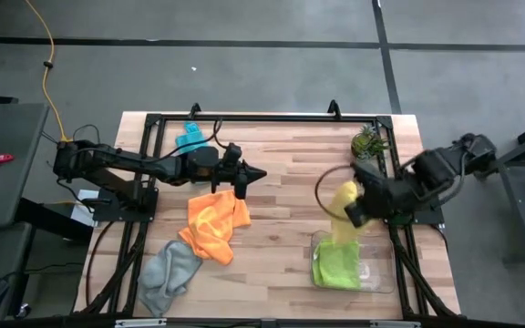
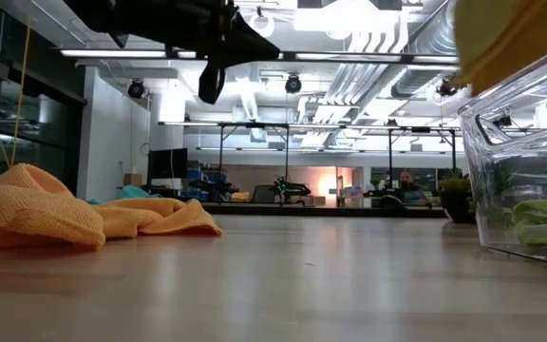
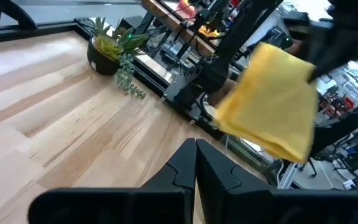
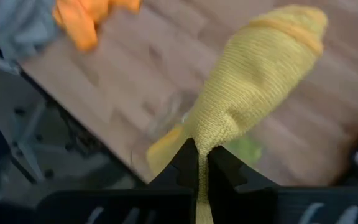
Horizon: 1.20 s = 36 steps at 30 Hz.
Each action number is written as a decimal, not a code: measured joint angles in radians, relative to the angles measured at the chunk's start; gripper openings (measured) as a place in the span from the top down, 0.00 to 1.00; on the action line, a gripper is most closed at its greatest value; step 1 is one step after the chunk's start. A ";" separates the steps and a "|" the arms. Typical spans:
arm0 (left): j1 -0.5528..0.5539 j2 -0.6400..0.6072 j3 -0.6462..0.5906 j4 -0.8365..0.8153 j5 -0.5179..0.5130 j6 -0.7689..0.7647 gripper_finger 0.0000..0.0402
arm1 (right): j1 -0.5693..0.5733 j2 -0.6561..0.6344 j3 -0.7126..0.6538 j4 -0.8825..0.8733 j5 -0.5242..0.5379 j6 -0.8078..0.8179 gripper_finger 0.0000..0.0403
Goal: Fold microfiber towels
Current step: Put the yellow microfiber cloth into the transparent bin
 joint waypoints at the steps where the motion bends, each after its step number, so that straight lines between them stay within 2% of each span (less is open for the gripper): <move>1: 0.000 0.000 0.000 -0.001 0.000 0.000 1.00 | 0.029 0.031 0.044 -0.031 -0.010 0.029 1.00; 7: 0.000 0.000 0.000 -0.001 0.000 0.000 1.00 | 0.167 0.204 0.242 -0.059 -0.077 0.160 1.00; 12: 0.000 0.000 0.000 -0.001 0.000 0.000 1.00 | 0.229 0.305 0.283 -0.063 -0.103 0.284 1.00; 19: 0.000 0.000 0.000 -0.001 0.000 0.000 1.00 | 0.238 0.363 0.207 -0.064 -0.030 0.455 1.00; 26: 0.000 0.000 0.000 -0.004 0.011 0.000 1.00 | 0.238 0.374 0.094 -0.009 -0.027 0.543 1.00; 30: 0.000 0.000 0.000 -0.008 0.011 0.000 1.00 | 0.238 0.374 0.041 0.007 0.025 0.619 1.00; 36: 0.000 0.000 0.000 -0.008 0.011 0.001 1.00 | 0.229 0.373 -0.019 0.139 0.048 0.611 1.00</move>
